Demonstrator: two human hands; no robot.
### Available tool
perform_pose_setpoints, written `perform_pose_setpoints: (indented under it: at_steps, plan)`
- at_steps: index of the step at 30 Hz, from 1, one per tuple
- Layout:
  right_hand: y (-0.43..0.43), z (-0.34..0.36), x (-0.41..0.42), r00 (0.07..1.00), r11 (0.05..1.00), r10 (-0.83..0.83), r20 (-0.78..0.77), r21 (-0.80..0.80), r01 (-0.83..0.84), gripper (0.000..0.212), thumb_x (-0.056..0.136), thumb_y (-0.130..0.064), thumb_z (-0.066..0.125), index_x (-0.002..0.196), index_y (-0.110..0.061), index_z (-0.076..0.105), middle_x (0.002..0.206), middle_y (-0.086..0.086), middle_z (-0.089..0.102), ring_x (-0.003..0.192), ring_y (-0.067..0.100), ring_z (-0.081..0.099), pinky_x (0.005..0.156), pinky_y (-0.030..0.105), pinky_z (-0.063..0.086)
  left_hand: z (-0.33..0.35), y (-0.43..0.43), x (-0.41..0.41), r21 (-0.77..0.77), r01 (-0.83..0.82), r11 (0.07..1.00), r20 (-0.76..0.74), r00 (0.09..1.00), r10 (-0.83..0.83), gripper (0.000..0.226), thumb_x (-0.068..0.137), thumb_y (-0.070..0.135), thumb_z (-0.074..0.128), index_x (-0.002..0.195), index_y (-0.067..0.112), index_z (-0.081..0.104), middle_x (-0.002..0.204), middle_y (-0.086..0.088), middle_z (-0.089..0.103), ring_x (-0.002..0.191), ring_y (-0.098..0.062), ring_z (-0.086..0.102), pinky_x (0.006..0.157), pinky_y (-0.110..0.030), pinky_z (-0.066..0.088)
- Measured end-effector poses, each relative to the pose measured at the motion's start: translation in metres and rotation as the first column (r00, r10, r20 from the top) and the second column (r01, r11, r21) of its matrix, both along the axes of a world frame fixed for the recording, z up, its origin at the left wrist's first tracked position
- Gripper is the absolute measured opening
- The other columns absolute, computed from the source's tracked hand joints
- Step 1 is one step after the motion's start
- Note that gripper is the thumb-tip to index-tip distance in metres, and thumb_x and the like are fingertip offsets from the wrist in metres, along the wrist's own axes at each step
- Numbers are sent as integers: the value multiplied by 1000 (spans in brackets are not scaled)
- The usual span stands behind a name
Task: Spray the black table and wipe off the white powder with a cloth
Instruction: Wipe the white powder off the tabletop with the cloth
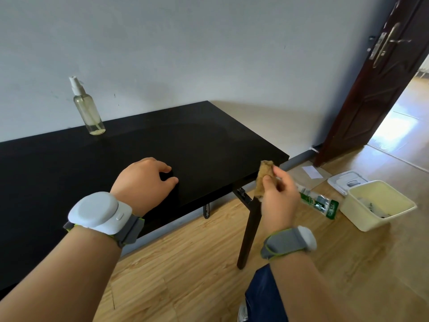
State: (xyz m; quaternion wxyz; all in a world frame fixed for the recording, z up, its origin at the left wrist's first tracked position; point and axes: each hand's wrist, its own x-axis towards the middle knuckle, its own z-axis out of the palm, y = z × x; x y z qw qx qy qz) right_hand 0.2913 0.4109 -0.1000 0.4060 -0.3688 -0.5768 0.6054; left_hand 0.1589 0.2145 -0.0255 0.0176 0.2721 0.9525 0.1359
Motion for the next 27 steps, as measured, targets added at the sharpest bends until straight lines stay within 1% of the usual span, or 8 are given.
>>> perform_pose_setpoints:
  at_steps: [5,9,12,15,19,23,25,27]
  plan:
    - [-62,-8,9,986,984,167,15,56,-168,25,94,-16,60,116,-26,65,108,-12,66,100,1,64,84,24,57,-2,-1,3,5,8,1000,7,1000,-8,45,92,43,55,134,26,55,139,5,51,122,-15,52,88,-24,40]
    - [-74,3,13,986,898,141,93,407,-167,29,93,-18,61,120,-30,63,109,-19,59,101,-7,58,84,17,53,-1,-2,4,18,29,999,44,999,-30,46,92,42,55,136,26,53,142,5,48,126,-15,49,96,-27,41]
    - [-53,32,-8,987,776,67,144,615,-143,32,93,-19,59,124,-27,61,111,-11,56,98,-1,57,85,17,49,-1,-6,3,56,43,998,86,995,-47,44,93,38,55,136,26,53,145,7,47,130,-14,47,101,-28,39]
    - [-9,55,-43,949,667,-66,307,721,-187,33,94,-20,56,126,-25,62,116,5,59,100,21,60,88,31,50,0,-22,1,143,-18,990,71,997,8,37,95,30,54,131,25,57,141,5,51,128,-15,48,103,-30,38]
    - [49,45,-80,761,635,-271,589,703,-319,33,97,-28,49,121,-14,66,109,22,56,99,43,55,80,42,45,6,-57,-13,152,-179,972,55,984,172,33,93,25,57,126,23,60,128,-1,59,114,-18,58,93,-31,46]
    - [38,48,-111,577,623,-276,769,600,-502,36,101,-30,43,120,-10,65,118,21,55,111,43,50,89,43,42,5,-89,-23,66,-258,964,64,965,254,34,91,31,60,124,24,62,126,-1,60,111,-18,58,89,-31,46]
    - [10,52,-125,539,582,-245,806,567,-583,34,100,-27,43,124,-13,63,124,18,53,116,40,48,93,42,42,3,-93,-22,27,-257,966,55,965,256,36,91,34,59,125,24,61,131,0,57,117,-18,55,93,-32,45]
    - [-29,54,-138,561,498,-187,807,570,-654,35,98,-26,44,128,-19,62,127,14,54,116,37,49,93,40,43,2,-93,-22,18,-257,966,29,966,256,36,91,36,59,125,25,60,132,0,57,119,-18,54,93,-31,45]
